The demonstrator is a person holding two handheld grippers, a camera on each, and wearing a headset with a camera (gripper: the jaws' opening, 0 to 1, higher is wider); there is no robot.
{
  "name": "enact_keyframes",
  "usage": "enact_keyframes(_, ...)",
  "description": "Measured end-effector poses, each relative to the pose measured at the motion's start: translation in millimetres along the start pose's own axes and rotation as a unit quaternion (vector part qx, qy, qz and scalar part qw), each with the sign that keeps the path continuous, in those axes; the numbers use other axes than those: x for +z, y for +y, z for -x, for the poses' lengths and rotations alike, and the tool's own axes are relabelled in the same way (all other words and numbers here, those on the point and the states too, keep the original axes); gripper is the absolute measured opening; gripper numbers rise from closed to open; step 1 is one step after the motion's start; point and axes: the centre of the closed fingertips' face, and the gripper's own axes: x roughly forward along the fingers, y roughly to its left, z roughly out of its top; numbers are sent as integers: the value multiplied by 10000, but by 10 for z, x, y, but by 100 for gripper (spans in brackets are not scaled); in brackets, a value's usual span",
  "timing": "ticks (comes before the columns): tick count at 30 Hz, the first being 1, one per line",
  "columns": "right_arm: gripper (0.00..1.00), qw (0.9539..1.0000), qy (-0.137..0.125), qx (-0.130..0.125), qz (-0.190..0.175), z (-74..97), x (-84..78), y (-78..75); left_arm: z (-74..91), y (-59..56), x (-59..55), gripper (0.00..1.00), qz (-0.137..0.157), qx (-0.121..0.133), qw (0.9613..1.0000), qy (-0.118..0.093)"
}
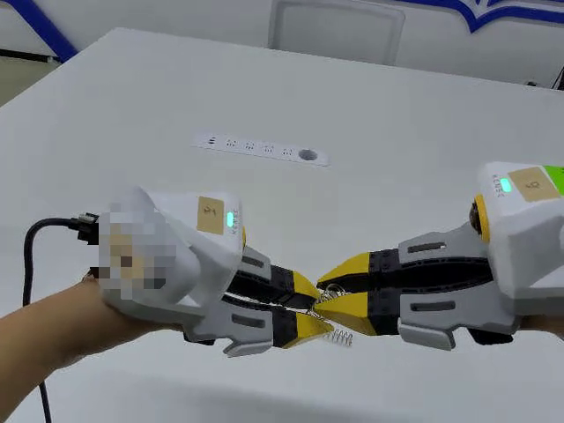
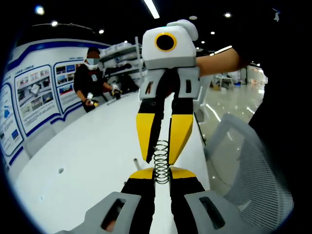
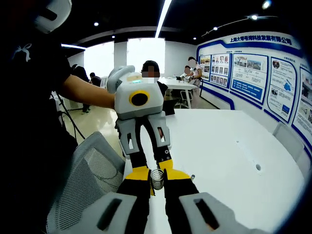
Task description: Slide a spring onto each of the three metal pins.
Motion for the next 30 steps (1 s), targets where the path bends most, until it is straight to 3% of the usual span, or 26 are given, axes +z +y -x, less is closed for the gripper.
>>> enact_keyframes(7, 11, 10000, 7, -19, 10, -19, 5, 7, 1, -12, -8, 9, 68, -16, 10000, 2)
enact_keyframes(9, 11, 10000, -3, -55, 27, -21, 10, 0, 15, -2, -13, 10, 212, -19, 9998, -26)
enact_keyframes(15, 11, 9998, -22, -195, -11, -28, 21, -56, 25, 53, -18, 12, 256, 149, 9996, -41)
enact_keyframes(20, 11, 9994, -96, -321, -37, 43, 67, -128, 60, 141, -127, 38, 303, 377, 9988, 72)
enact_keyframes(25, 11, 9982, -46, -590, -100, 177, 2, -278, 173, 240, -123, 40, 498, 582, 9970, -69)
enact_keyframes(30, 11, 9943, 57, -1048, -205, 367, -98, -525, 253, 317, -146, 46, 629, 730, 9953, -35)
